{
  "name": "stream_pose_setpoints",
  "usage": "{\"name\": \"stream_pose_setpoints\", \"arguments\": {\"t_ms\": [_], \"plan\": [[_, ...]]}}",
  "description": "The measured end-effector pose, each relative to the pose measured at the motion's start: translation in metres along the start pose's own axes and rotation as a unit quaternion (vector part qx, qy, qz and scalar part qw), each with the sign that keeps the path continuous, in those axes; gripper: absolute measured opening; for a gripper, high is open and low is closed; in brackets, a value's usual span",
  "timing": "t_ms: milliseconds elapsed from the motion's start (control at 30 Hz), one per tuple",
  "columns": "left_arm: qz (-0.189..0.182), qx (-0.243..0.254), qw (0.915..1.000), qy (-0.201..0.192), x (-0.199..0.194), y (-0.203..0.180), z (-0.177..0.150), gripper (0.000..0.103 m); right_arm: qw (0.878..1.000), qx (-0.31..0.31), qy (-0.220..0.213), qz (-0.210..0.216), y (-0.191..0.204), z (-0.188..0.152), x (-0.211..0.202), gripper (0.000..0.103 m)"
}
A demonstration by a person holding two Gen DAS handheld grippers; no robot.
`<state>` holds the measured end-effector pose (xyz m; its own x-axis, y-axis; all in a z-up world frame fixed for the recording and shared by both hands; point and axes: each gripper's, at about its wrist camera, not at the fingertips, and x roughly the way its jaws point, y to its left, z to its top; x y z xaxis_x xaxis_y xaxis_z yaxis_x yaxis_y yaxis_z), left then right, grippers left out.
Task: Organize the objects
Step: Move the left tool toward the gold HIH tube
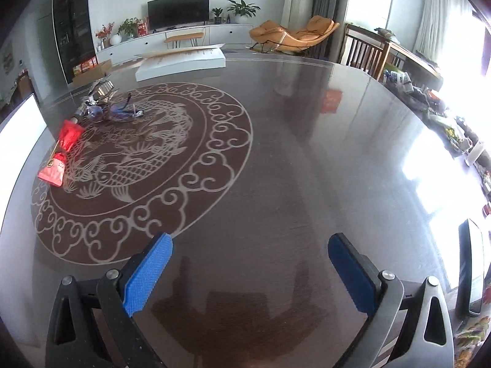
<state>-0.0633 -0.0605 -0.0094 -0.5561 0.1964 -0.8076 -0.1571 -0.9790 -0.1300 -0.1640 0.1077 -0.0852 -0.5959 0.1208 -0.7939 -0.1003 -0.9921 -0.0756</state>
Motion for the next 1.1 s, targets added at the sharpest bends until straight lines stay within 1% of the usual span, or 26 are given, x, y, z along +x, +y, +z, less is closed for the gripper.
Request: {"name": "stream_pose_setpoints", "arguments": {"t_ms": [100,167,200,267,400,467,633,1100], "plan": [[0.033,0.007,0.9994,0.008,0.030,0.003,0.000,0.103,1.000,0.001,0.015,-0.003,-0.012,-0.010,0.013,0.102],[0.049,0.008,0.9987,0.010,0.044,0.009,0.003,0.103,0.999,0.033,0.023,0.028,-0.024,-0.009,0.018,0.103],[0.057,0.009,0.9983,0.008,0.049,0.013,0.003,0.103,0.999,0.036,0.020,0.024,-0.027,-0.009,0.018,0.103],[0.061,0.008,0.9980,0.009,0.059,0.018,0.009,0.103,0.999,0.030,0.022,0.014,-0.025,-0.009,0.019,0.103],[0.068,0.001,0.9975,0.022,0.079,0.027,0.014,0.103,0.999,0.029,0.021,0.016,-0.024,-0.012,0.019,0.103],[0.076,0.009,0.9970,0.012,0.079,0.026,0.011,0.103,0.999,0.030,0.021,0.016,-0.024,-0.013,0.018,0.103],[0.078,0.007,0.9970,0.003,0.078,0.026,0.007,0.103,0.999,0.035,0.020,0.013,-0.025,-0.012,0.015,0.103],[0.077,0.007,0.9970,0.002,0.075,0.026,0.006,0.103,0.999,0.035,0.020,0.013,-0.025,-0.012,0.015,0.103]]}}
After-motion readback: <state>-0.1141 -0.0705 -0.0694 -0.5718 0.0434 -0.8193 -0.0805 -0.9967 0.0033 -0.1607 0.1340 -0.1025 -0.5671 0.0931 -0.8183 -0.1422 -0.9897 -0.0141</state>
